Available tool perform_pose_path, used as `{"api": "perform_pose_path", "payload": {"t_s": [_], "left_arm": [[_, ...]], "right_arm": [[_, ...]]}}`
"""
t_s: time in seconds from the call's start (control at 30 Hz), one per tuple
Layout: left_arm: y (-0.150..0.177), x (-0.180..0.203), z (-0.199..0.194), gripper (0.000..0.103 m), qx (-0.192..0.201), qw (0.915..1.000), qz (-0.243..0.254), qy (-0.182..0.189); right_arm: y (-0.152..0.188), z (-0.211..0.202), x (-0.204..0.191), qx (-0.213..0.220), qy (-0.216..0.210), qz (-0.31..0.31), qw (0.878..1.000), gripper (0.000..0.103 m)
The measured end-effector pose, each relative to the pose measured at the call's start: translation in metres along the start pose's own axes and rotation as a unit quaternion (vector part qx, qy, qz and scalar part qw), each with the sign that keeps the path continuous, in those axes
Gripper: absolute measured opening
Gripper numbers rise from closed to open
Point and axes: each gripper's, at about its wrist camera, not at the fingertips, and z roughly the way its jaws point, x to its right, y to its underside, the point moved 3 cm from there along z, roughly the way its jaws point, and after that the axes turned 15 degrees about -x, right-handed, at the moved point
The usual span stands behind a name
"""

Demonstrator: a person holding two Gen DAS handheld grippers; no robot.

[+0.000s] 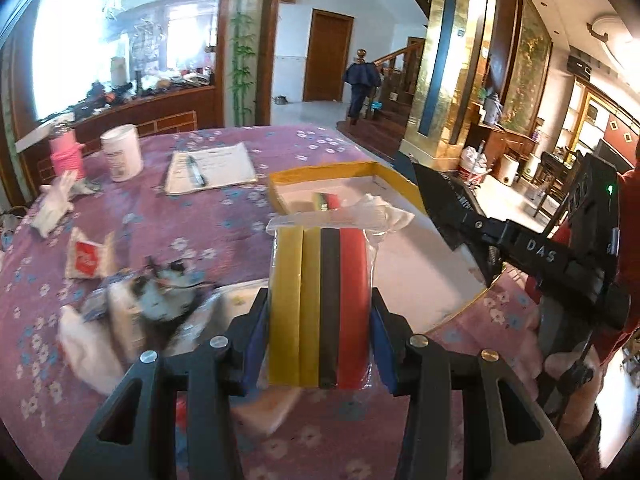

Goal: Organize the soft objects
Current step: 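Carry the sponge bag and snack bag over the yellow tray with both tools, then open both tools to drop the sponge bag and snack bag into the tray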

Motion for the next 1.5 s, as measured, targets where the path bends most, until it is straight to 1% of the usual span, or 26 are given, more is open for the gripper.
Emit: {"api": "perform_pose_path", "payload": {"t_s": [0.17,0.23,0.3,0.37,0.43,0.47,0.57,0.63,0.93,1.07,1.13,1.2,1.3,1.5], "left_arm": [[-0.026,0.026,0.035,0.044,-0.027,0.9993,0.008,0.024],[-0.034,0.035,0.051,0.044,-0.043,0.9986,0.006,0.031],[-0.041,0.045,0.073,0.044,-0.060,0.9973,0.004,0.043],[-0.044,0.052,0.093,0.044,-0.076,0.9961,0.004,0.045],[-0.044,0.054,0.107,0.044,-0.089,0.9947,0.004,0.051],[-0.044,0.056,0.115,0.044,-0.097,0.9940,0.005,0.049],[-0.045,0.056,0.127,0.044,-0.106,0.9936,0.011,0.037],[-0.042,0.054,0.131,0.044,-0.110,0.9930,0.008,0.040],[-0.036,0.059,0.132,0.044,-0.108,0.9931,0.024,0.040],[-0.035,0.059,0.131,0.045,-0.106,0.9931,0.028,0.041],[-0.034,0.060,0.130,0.047,-0.103,0.9933,0.033,0.039],[-0.033,0.063,0.129,0.056,-0.100,0.9936,0.040,0.034],[-0.032,0.065,0.127,0.063,-0.092,0.9944,0.045,0.026],[-0.032,0.064,0.125,0.065,-0.089,0.9949,0.040,0.026]], "right_arm": [[-0.005,0.001,0.024,0.002,0.012,0.032,0.999,0.032],[-0.007,0.001,0.032,0.003,0.034,0.044,0.998,0.032],[-0.009,0.004,0.039,-0.001,0.039,0.053,0.998,0.032],[-0.008,0.009,0.044,-0.014,0.046,0.061,0.997,0.032],[-0.008,0.016,0.048,-0.028,0.061,0.064,0.996,0.032],[-0.009,0.018,0.049,-0.030,0.065,0.066,0.995,0.032],[-0.008,0.028,0.053,-0.049,0.078,0.072,0.993,0.032],[-0.007,0.034,0.055,-0.063,0.080,0.075,0.992,0.032],[-0.002,0.041,0.052,-0.074,0.118,0.055,0.989,0.032],[-0.002,0.042,0.052,-0.075,0.123,0.053,0.988,0.033],[-0.002,0.042,0.051,-0.075,0.123,0.053,0.988,0.033],[-0.002,0.042,0.051,-0.076,0.122,0.053,0.988,0.033],[-0.002,0.042,0.050,-0.076,0.121,0.054,0.988,0.033],[-0.001,0.036,0.051,-0.067,0.106,0.063,0.990,0.034]]}}
